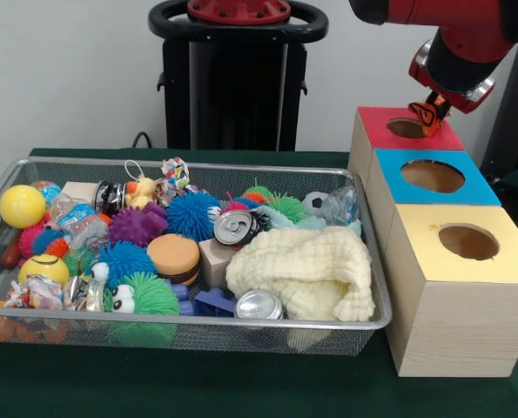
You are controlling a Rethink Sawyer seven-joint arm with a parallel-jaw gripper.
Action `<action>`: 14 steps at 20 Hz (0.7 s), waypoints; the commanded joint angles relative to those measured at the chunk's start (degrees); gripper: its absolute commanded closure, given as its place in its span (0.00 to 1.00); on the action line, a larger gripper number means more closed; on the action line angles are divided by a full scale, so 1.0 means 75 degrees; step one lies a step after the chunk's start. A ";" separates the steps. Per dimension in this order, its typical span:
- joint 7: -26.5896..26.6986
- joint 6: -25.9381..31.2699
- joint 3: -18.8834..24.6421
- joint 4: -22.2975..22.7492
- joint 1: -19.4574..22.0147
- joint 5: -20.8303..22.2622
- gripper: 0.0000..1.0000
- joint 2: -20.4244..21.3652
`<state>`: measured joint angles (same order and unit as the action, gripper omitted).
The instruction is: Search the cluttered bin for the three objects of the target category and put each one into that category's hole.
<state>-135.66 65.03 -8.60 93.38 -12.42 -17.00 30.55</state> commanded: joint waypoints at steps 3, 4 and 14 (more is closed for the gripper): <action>-0.0772 -0.0648 0.0031 0.1007 0.0277 0.0189 1.00 0.0100; -0.0752 -0.0658 0.0033 0.1036 0.0283 0.0200 1.00 0.0127; -0.0450 -0.0648 -0.0055 0.0898 0.0369 0.0646 1.00 0.0167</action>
<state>-135.66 64.95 -8.78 98.17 -11.88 -16.54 32.28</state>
